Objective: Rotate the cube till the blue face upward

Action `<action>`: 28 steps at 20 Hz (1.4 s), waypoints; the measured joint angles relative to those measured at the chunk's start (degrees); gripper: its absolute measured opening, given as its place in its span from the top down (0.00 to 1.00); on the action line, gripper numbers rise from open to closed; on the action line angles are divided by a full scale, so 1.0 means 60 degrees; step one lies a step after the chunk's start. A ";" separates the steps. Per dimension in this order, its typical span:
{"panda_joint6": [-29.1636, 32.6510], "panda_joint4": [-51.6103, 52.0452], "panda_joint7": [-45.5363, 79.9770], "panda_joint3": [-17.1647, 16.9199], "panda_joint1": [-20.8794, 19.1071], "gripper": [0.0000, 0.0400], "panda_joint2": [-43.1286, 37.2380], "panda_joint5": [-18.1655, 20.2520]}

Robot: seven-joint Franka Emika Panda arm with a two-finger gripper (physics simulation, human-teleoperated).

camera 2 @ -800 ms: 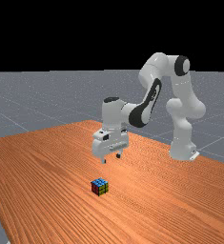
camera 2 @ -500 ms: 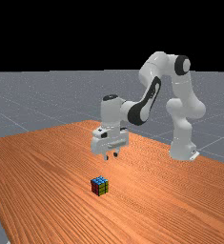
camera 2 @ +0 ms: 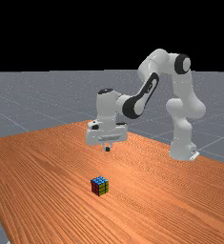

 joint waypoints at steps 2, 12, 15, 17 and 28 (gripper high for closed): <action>-0.0049 0.0038 0.0705 -0.0098 0.0088 1.00 0.0034 0.0051; -0.0324 0.0244 0.4193 -0.0585 0.0494 1.00 0.0254 0.0371; -0.0411 0.0353 0.5236 -0.0725 0.0611 1.00 0.0349 0.0493; -0.0470 0.0406 0.5928 -0.0817 0.0693 1.00 0.0400 0.0576; -0.0054 0.1004 0.9317 -0.1084 0.1187 1.00 0.1492 0.1208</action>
